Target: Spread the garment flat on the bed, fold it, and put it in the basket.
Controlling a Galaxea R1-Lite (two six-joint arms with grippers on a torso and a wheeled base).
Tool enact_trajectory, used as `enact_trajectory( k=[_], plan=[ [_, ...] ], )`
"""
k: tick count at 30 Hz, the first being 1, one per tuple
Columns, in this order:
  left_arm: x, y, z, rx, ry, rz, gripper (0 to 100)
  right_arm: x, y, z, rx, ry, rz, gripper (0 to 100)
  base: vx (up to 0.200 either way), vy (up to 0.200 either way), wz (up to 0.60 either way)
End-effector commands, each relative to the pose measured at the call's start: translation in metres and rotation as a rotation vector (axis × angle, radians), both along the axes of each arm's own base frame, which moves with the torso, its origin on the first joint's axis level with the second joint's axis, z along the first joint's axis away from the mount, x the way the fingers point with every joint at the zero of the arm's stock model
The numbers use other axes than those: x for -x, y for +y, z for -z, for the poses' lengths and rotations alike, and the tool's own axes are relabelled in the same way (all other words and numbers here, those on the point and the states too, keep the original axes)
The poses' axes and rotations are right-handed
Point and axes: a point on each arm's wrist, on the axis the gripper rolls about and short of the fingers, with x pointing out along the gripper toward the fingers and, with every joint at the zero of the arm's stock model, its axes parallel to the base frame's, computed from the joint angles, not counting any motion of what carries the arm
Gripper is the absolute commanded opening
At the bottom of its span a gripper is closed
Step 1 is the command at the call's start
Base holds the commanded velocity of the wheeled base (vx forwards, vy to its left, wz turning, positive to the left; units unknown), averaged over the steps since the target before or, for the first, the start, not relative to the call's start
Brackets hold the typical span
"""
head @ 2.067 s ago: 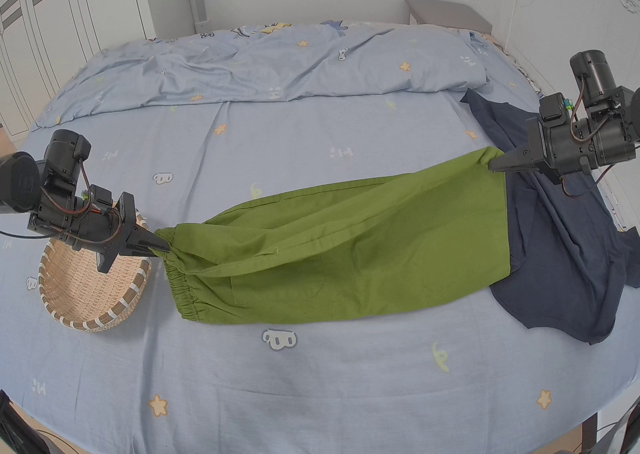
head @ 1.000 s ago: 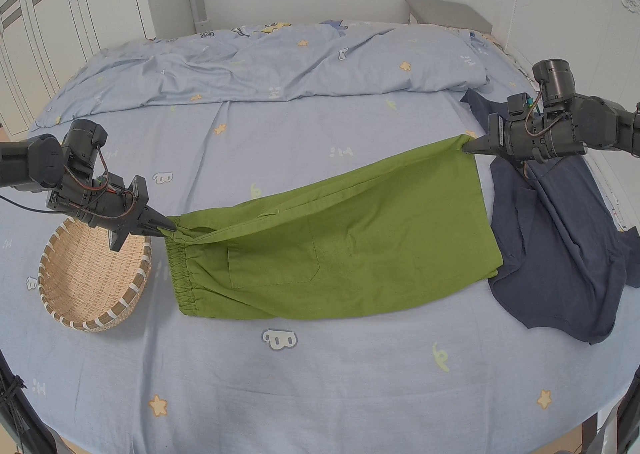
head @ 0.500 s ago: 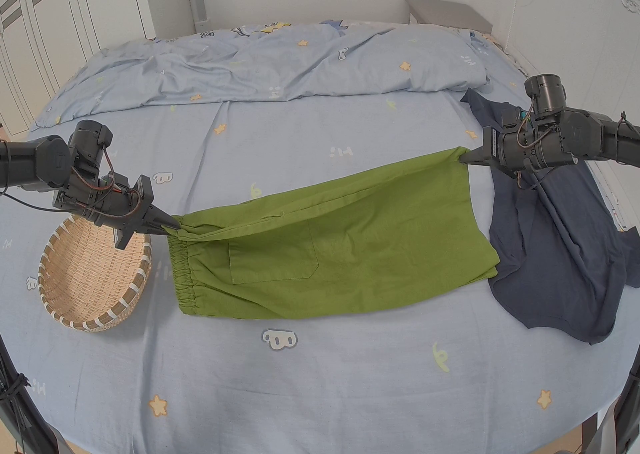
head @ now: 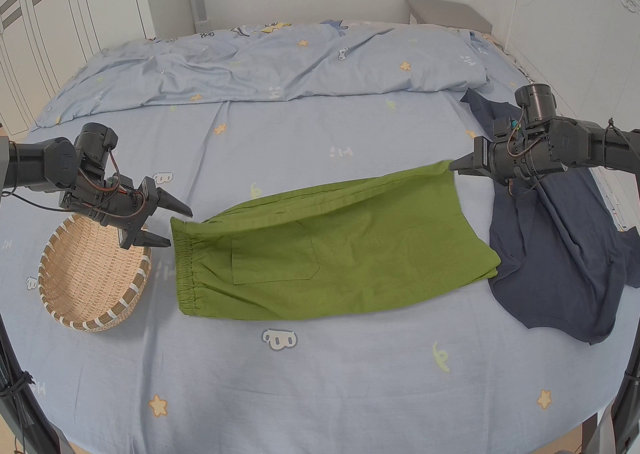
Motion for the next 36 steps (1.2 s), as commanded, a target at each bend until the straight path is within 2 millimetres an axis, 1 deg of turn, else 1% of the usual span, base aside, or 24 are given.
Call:
enact_trajectory(
  k=[1,7,8,9,10,11,14,16,17,19,20,21,22,23,25,26,27,28,29,30,33,36],
  plan=[
    [-0.004,-0.005,0.002,0.002,0.003,0.012,100,-0.007,0.003,0.013,0.004,0.023,-0.006,100,0.0,0.0,0.0],
    [-0.001,-0.007,-0.003,0.001,-0.006,0.018,100,-0.006,0.0,0.018,0.007,0.039,-0.002,100,0.0,0.0,0.0],
    [0.002,-0.013,-0.006,0.002,-0.007,0.031,100,-0.005,-0.002,0.02,0.007,0.049,0.001,100,0.0,0.0,0.0],
    [0.002,-0.013,-0.006,0.002,-0.007,0.031,100,-0.005,-0.002,0.02,0.007,0.049,0.001,100,0.0,0.0,0.0],
    [0.008,-0.017,-0.013,0.001,-0.024,0.041,100,-0.002,-0.003,0.023,0.007,0.066,0.005,100,0.0,0.0,0.0],
    [0.01,-0.019,-0.016,0.0,-0.029,0.047,100,0.001,-0.004,0.022,0.008,0.072,0.007,100,0.0,0.0,0.0],
    [0.015,-0.022,-0.018,-0.001,-0.028,0.054,100,0.016,-0.006,0.019,0.008,0.094,0.009,100,0.0,0.0,0.0],
    [0.021,-0.022,-0.018,-0.014,-0.029,0.055,100,0.035,-0.008,0.019,0.008,0.118,0.007,100,0.0,0.0,0.0],
    [0.021,-0.022,-0.018,-0.014,-0.029,0.055,100,0.035,-0.008,0.019,0.008,0.118,0.007,100,0.0,0.0,0.0],
    [0.032,-0.023,-0.02,-0.016,-0.023,0.058,100,0.057,-0.009,0.023,0.006,0.126,0.007,100,0.0,0.0,0.0],
    [0.033,-0.023,-0.02,-0.016,-0.023,0.059,100,0.059,-0.009,0.025,0.005,0.128,0.007,100,0.0,0.0,0.0],
    [0.041,-0.026,-0.016,-0.02,-0.005,0.067,100,0.073,-0.009,0.026,-0.008,0.121,0.013,100,0.0,0.0,0.0],
    [0.041,-0.026,-0.016,-0.02,-0.003,0.069,100,0.074,-0.009,0.026,-0.011,0.121,0.015,100,0.0,0.0,0.0],
    [0.047,-0.031,-0.01,-0.021,0.008,0.084,100,0.086,-0.01,0.025,-0.029,0.11,0.026,100,0.0,0.0,0.0],
    [0.051,-0.036,0.0,-0.025,0.023,0.097,100,0.097,-0.011,0.024,-0.052,0.101,0.037,100,0.0,0.0,0.0],
    [0.052,-0.037,0.002,-0.027,0.025,0.097,100,0.099,-0.01,0.024,-0.055,0.099,0.037,100,0.0,0.0,0.0],
    [0.054,-0.039,0.013,-0.056,0.032,0.089,100,0.103,-0.011,0.022,-0.059,0.09,0.039,100,0.0,0.0,0.0],
    [0.054,-0.039,0.013,-0.056,0.032,0.089,100,0.103,-0.011,0.022,-0.059,0.09,0.039,100,0.0,0.0,0.0],
    [0.053,-0.04,0.024,-0.101,0.018,0.06,100,0.108,-0.012,0.018,-0.061,0.083,0.039,100,0.0,0.0,0.0],
    [0.053,-0.04,0.029,-0.117,0.006,0.05,100,0.11,-0.012,0.016,-0.062,0.08,0.041,100,0.0,0.0,0.0],
    [0.056,-0.039,0.038,-0.122,-0.018,0.043,100,0.116,-0.013,0.015,-0.061,0.079,0.04,100,0.0,0.0,0.0],
    [0.06,-0.04,0.045,-0.122,-0.008,0.045,100,0.118,-0.013,0.015,-0.06,0.082,0.04,100,0.0,0.0,0.0]
  ],
)
